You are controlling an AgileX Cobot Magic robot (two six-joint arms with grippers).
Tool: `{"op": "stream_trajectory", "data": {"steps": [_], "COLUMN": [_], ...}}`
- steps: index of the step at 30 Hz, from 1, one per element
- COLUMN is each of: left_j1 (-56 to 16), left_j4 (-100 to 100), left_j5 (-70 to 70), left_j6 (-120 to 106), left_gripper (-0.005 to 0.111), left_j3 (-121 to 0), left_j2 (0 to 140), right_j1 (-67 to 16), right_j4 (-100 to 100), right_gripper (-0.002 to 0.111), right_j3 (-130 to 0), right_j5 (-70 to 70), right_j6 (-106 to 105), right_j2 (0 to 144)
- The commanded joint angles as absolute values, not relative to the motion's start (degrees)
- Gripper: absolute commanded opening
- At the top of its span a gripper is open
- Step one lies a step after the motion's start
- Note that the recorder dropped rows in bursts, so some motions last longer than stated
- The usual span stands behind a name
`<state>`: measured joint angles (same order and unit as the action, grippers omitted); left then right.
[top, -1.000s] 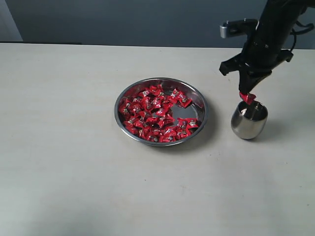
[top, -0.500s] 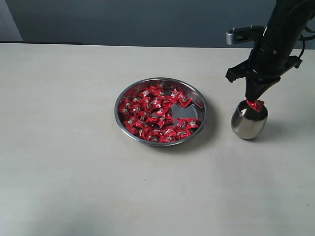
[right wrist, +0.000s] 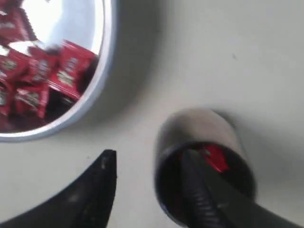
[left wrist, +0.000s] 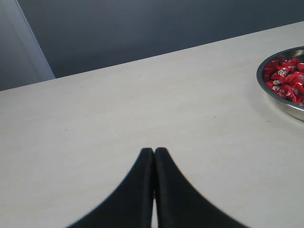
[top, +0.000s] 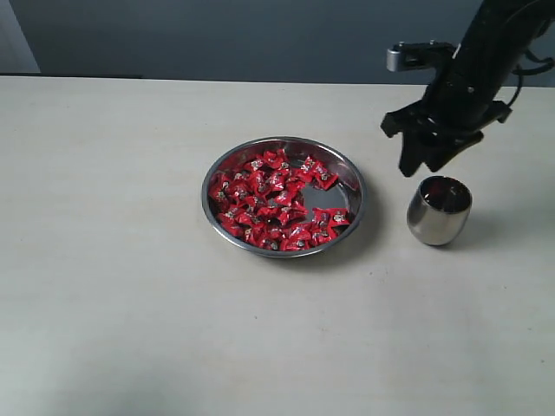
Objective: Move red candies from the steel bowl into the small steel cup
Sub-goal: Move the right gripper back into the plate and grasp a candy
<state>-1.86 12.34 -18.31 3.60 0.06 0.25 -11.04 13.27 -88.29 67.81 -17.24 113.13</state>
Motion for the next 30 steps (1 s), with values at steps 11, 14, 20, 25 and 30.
{"op": "stream_trajectory", "data": {"steps": [11,14,20,25,30], "left_j1": [-1.88,-1.88,-1.88,-1.88,-1.88], "left_j4": [12.52,12.52,12.52,12.52,12.52], "left_j5": [-17.92,-17.92,-17.92,-17.92,-17.92], "left_j6": [3.91,3.91,3.91,3.91,3.91], "left_gripper": [0.0,0.0,0.0,0.0,0.0], "left_j3": [0.0,0.0,0.0,0.0,0.0], "left_j2": [0.0,0.0,0.0,0.0,0.0], "right_j1": [-25.32,-25.32,-25.32,-25.32,-25.32], "right_j4": [16.48,15.29,13.96,13.96,13.96], "right_gripper": [0.043,0.043,0.043,0.043,0.043], "right_j3": [-88.36,-88.36,-88.36,-88.36,-88.36], "right_j5": [47.9,47.9,46.98,47.05,47.57], "right_j6": [-23.1,-22.97,-22.41,-22.41,-22.41], "right_j2": [120.74,121.78,123.29,124.9,125.31]}}
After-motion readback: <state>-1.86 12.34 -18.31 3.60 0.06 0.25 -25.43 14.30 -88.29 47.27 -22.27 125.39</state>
